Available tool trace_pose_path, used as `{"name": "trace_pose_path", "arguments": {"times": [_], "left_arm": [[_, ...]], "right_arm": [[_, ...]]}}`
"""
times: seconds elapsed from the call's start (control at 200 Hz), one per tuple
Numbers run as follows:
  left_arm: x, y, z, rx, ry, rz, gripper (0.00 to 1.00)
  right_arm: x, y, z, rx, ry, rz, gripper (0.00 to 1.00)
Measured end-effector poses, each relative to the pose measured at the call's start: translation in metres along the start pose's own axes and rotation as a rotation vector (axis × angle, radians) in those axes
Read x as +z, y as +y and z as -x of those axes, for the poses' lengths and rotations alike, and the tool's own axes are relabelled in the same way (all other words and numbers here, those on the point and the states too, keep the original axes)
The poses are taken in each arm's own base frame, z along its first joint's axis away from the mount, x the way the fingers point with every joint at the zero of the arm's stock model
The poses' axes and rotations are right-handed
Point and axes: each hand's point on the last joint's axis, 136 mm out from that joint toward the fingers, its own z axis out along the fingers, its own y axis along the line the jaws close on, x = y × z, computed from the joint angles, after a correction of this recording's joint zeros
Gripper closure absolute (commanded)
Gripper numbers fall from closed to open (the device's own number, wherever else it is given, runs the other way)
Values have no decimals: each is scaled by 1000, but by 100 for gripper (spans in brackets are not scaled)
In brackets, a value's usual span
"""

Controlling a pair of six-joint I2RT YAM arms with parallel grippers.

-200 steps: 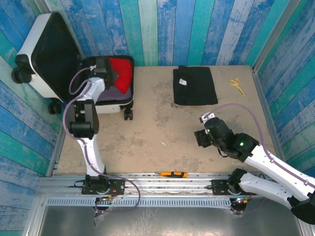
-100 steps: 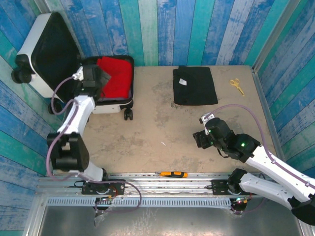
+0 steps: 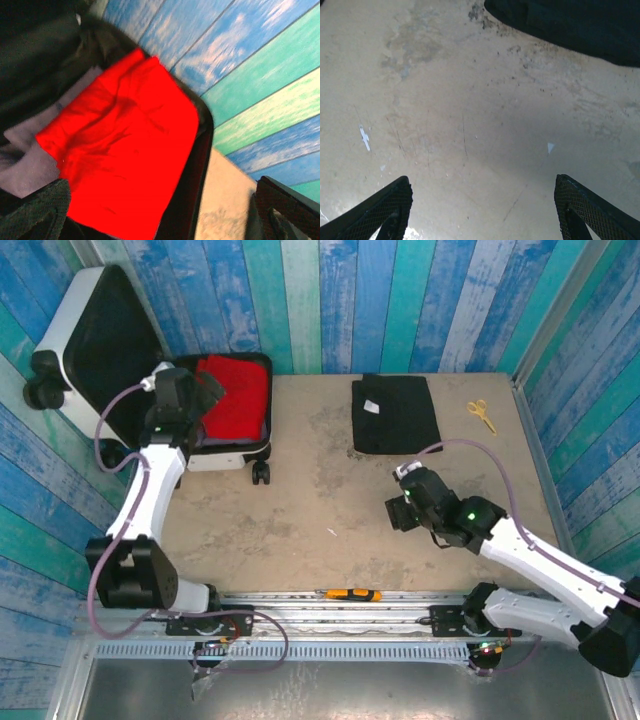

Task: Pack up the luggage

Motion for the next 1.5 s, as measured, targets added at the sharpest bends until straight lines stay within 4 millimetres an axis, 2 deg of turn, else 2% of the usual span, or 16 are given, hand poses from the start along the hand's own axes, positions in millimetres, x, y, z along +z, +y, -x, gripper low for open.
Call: {"name": "trace_pose_path", "arguments": {"times": [0.14, 0.275, 0.376, 0.456, 0.606, 0.716, 0.791, 0.866, 0.966, 1.006, 1.102, 1.177, 1.257, 1.357, 1.497], "left_arm": [[53, 23, -41, 30, 167, 103, 0], [85, 45, -69, 34, 274, 178, 0], [96, 66, -81, 22, 323, 229, 0], [101, 78, -83, 10, 345, 260, 0], [102, 83, -70, -6, 324, 271, 1], [99, 85, -68, -9, 298, 258, 2], [85, 84, -70, -7, 277, 230, 3], [59, 73, -61, -5, 232, 172, 3], [13, 42, -32, 14, 122, 48, 4], [-11, 23, -21, 32, 66, -20, 5], [-66, -15, -16, 78, -22, -177, 5], [-105, -35, -33, 101, -41, -302, 6], [-133, -39, -61, 102, -28, -397, 7], [-148, -31, -103, 77, 30, -466, 7], [-151, -14, -153, 40, 131, -492, 6]], "right_arm": [[4, 7, 19, -4, -24, 16, 26], [9, 6, 29, 6, -33, 3, 24], [18, -10, 28, 46, -5, -41, 24], [27, -29, 31, 100, 19, -77, 24], [38, -57, 44, 199, 39, -90, 23], [47, -62, 63, 222, 41, -64, 21], [58, -61, 79, 212, 53, -39, 20], [74, -58, 92, 179, 79, -16, 19], [96, -56, 103, 114, 111, -6, 18], [106, -56, 102, 82, 127, -5, 17], [122, -56, 96, 7, 170, -4, 14], [134, -57, 90, -54, 206, -10, 14], [145, -61, 84, -110, 244, -15, 12], [157, -69, 72, -167, 291, -22, 12], [172, -84, 60, -201, 336, -61, 12]]}}
